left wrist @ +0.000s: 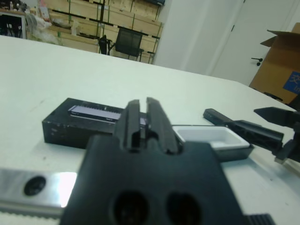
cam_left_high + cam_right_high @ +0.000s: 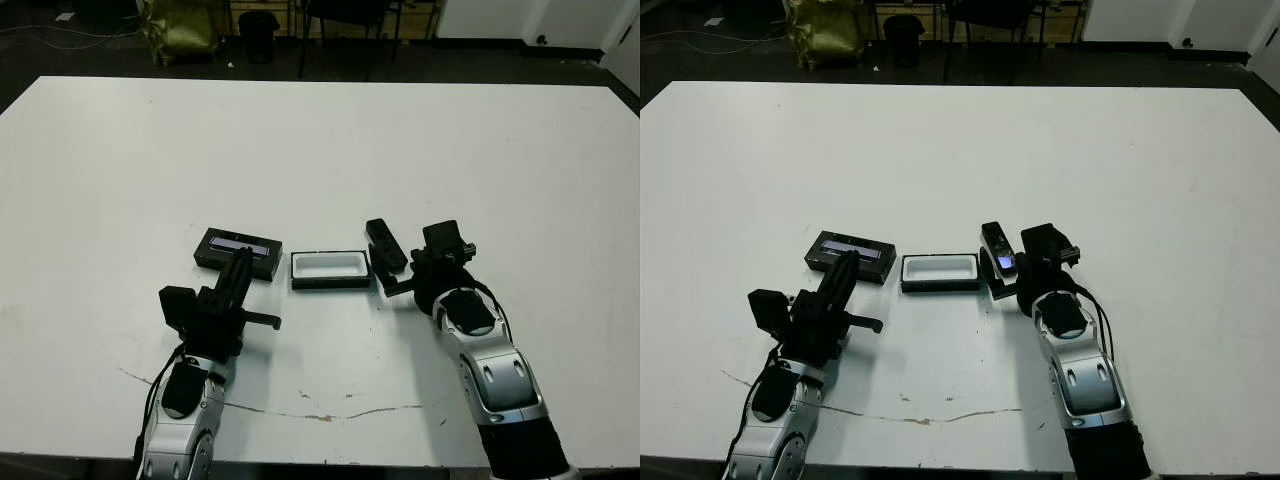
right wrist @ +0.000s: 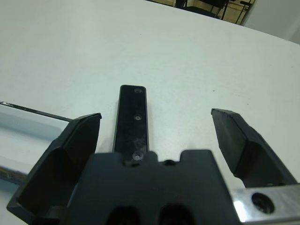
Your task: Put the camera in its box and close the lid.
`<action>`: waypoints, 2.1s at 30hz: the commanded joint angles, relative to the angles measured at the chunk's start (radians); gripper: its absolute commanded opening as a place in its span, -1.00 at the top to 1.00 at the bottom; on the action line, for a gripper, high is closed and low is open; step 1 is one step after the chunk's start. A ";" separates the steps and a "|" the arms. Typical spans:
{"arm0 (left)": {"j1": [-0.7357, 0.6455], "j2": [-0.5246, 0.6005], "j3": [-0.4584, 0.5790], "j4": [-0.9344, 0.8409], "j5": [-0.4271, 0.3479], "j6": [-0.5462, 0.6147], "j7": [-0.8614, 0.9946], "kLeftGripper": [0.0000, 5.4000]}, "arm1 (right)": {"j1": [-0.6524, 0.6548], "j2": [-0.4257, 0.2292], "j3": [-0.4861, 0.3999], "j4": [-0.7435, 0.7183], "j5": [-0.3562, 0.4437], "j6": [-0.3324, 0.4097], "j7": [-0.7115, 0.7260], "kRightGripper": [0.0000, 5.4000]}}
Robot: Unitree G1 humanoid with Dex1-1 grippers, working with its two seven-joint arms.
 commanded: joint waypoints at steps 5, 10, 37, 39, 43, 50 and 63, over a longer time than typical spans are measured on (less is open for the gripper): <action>0.019 0.002 0.001 -0.005 0.005 0.024 0.012 1.00 | -0.008 -0.006 0.009 0.047 -0.015 0.020 0.003 -0.99; 0.017 0.004 0.002 -0.002 0.006 0.022 0.011 1.00 | -0.013 -0.020 0.035 0.076 -0.046 0.025 0.004 -0.99; 0.017 0.011 0.000 -0.019 0.015 0.033 0.013 1.00 | -0.010 0.115 -0.049 0.211 0.064 0.215 -0.031 0.42; 0.020 0.010 -0.001 -0.032 0.015 0.048 0.018 1.00 | -0.007 0.106 -0.044 0.213 0.070 0.215 -0.013 0.59; 0.016 0.013 -0.002 -0.033 0.023 0.045 0.018 1.00 | 0.005 0.080 -0.035 0.217 0.083 0.184 0.026 0.68; 0.013 0.014 0.000 -0.029 0.018 0.043 0.007 1.00 | 0.003 0.047 -0.037 0.183 0.097 0.218 0.043 0.68; 0.023 0.010 0.000 -0.035 0.016 0.051 0.014 1.00 | -0.086 -0.254 -0.217 -0.079 0.374 0.131 0.438 0.69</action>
